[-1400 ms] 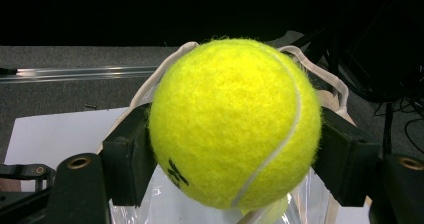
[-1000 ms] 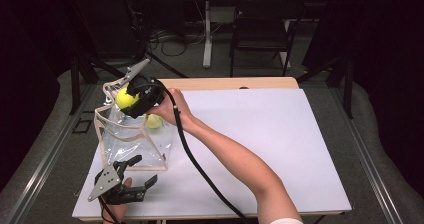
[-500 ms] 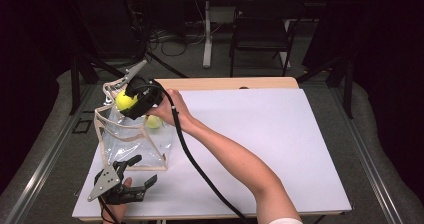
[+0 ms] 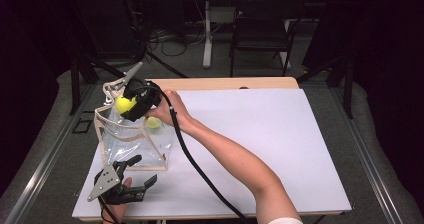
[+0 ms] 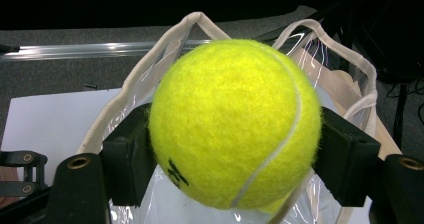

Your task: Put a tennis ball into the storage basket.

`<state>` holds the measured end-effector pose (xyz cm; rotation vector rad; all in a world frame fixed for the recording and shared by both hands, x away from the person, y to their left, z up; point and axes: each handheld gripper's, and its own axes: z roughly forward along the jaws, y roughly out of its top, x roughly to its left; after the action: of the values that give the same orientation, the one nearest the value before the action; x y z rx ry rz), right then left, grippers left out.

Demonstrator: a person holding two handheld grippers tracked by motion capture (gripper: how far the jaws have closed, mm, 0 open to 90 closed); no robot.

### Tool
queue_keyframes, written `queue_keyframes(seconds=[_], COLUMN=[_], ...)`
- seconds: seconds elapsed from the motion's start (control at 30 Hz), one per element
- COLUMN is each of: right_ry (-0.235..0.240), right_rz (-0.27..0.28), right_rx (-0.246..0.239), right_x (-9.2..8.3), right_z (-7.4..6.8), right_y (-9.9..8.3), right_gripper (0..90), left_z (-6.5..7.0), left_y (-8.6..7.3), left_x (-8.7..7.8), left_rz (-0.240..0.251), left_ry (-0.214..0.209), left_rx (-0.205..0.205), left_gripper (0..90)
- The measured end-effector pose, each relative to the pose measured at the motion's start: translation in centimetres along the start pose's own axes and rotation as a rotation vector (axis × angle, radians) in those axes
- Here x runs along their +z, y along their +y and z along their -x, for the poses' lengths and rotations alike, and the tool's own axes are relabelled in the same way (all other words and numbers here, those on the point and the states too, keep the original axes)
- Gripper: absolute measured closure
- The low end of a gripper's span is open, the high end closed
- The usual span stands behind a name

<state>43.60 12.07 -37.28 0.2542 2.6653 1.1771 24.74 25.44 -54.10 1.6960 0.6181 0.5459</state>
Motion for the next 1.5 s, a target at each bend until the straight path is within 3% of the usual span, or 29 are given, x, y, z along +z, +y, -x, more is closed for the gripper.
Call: queue_keyframes(seconds=[0.73,0.97,1.17,1.2,1.33,1.5], right_ry=[0.011,-0.016,-0.016,0.004,0.038,0.054], right_rz=[-0.073,-0.092,-0.05,-0.033,0.006,0.037], right_rx=[-0.016,-0.001,0.027,0.044,0.078,0.109], right_x=[1.2,1.3,0.0,-0.8,-2.6,-4.9], right_z=[-0.1,-0.1,0.1,0.3,0.9,1.8], right_y=[-0.1,-0.2,-0.4,-0.6,-1.4,-2.7], right_gripper=[26.0,21.9,11.8,6.8,0.5,0.0], left_z=[0.0,0.0,-0.1,-0.1,0.0,-0.1], left_y=[0.0,0.0,0.0,0.0,0.0,0.1], left_x=[0.0,0.0,-0.1,-0.1,0.2,0.7], left_rz=[-0.001,-0.001,0.002,0.003,-0.001,-0.003], left_ry=[-0.003,-0.003,0.001,0.002,-0.004,-0.011], left_rx=[0.003,0.003,-0.002,-0.003,-0.002,-0.004], left_gripper=[15.6,15.6,15.6,15.6,15.6,15.6])
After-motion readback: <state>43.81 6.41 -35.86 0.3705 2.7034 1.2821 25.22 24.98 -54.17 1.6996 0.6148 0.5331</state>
